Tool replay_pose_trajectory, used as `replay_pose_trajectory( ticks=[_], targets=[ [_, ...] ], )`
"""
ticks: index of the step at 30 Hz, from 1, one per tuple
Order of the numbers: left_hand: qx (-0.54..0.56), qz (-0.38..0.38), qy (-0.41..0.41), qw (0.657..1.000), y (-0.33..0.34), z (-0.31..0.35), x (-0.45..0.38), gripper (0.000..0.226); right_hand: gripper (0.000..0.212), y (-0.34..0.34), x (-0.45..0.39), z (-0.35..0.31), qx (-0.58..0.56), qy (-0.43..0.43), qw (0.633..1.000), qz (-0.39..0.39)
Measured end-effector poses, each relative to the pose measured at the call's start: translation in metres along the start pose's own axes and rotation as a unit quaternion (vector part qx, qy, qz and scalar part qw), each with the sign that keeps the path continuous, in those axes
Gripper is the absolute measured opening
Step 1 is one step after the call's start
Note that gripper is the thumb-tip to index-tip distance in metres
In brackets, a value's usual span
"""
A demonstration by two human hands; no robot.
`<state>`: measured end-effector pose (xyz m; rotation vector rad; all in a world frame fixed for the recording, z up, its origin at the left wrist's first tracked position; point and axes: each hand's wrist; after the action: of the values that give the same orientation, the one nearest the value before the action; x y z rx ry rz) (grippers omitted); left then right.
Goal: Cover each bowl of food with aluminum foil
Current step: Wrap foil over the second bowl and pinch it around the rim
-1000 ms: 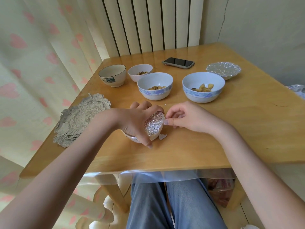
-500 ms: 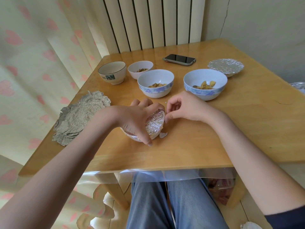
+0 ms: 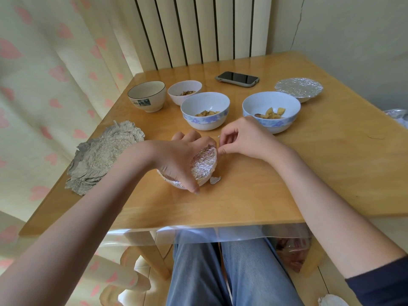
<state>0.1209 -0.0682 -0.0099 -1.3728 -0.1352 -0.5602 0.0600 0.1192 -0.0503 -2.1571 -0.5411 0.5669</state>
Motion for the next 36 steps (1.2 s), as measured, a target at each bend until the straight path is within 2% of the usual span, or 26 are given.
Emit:
replay_pose_trajectory(
  ticks=[5, 8, 13, 19, 23, 27, 29, 33, 36],
  targets=[
    [0.0, 0.006, -0.014, 1.0, 0.001, 0.002, 0.001, 0.099, 0.008, -0.001, 0.012, 0.006, -0.018, 0.0, 1.0, -0.018],
    [0.008, 0.003, -0.002, 1.0, 0.002, 0.001, 0.003, 0.101, 0.015, 0.003, 0.017, 0.006, -0.057, -0.01, 0.998, 0.003],
    [0.032, -0.003, 0.021, 0.999, -0.001, -0.006, 0.009, 0.126, 0.018, 0.005, 0.014, -0.002, -0.082, -0.026, 0.996, -0.021],
    [0.078, -0.011, 0.058, 0.995, -0.005, -0.017, 0.013, 0.102, 0.013, 0.005, 0.01, -0.01, -0.076, -0.048, 0.996, -0.029],
    [0.069, -0.014, 0.072, 0.995, -0.003, -0.018, 0.012, 0.103, 0.013, -0.003, 0.002, -0.011, -0.036, -0.052, 0.996, -0.057],
    [0.046, -0.016, 0.088, 0.995, -0.001, -0.017, 0.01, 0.103, 0.035, -0.014, -0.007, -0.017, 0.088, -0.073, 0.992, -0.061],
    [0.04, -0.018, 0.092, 0.995, 0.0, -0.015, 0.01, 0.103, 0.04, -0.017, -0.009, -0.021, 0.145, -0.083, 0.985, -0.052],
    [0.008, -0.008, 0.056, 0.998, -0.001, -0.011, 0.011, 0.1, 0.033, -0.018, -0.002, -0.018, 0.129, -0.064, 0.988, -0.062],
    [-0.015, 0.018, -0.041, 0.999, 0.001, -0.006, 0.01, 0.102, 0.018, -0.017, 0.016, -0.007, 0.104, -0.016, 0.991, -0.079]
  ],
)
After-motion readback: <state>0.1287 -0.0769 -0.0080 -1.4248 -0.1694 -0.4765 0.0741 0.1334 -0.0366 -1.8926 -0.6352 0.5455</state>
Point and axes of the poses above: each hand's wrist, its own x-axis away from the middle knuckle, its own y-axis out of the palm, z = x × y, and after that the axes turned 8 degrees about x, right-handed
